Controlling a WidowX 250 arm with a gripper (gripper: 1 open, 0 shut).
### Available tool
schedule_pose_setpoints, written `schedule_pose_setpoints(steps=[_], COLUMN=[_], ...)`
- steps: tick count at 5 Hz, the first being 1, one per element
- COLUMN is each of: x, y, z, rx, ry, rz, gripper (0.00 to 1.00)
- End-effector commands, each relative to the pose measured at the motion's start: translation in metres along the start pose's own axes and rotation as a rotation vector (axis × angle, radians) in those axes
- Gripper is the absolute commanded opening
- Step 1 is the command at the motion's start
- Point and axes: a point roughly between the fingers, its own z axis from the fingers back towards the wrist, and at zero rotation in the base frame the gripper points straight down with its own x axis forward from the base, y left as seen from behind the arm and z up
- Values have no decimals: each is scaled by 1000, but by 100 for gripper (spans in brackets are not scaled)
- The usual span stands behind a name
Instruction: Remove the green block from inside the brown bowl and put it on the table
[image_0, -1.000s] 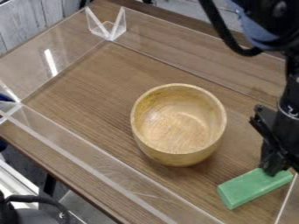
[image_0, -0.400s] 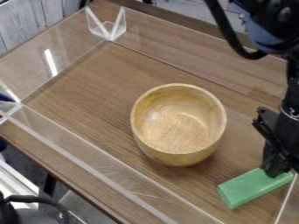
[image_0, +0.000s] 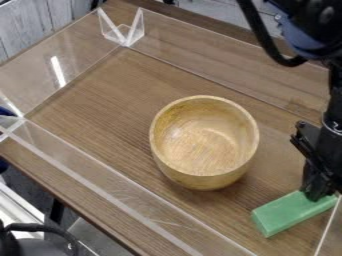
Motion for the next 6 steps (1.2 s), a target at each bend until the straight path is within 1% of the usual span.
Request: schedule_pose_setpoints(steps=[1,6], x=[5,-1], y=[4,8], z=[-1,-15], rx=[-3,-32], ry=[-18,19], rz=[-2,7], gripper=[0,0])
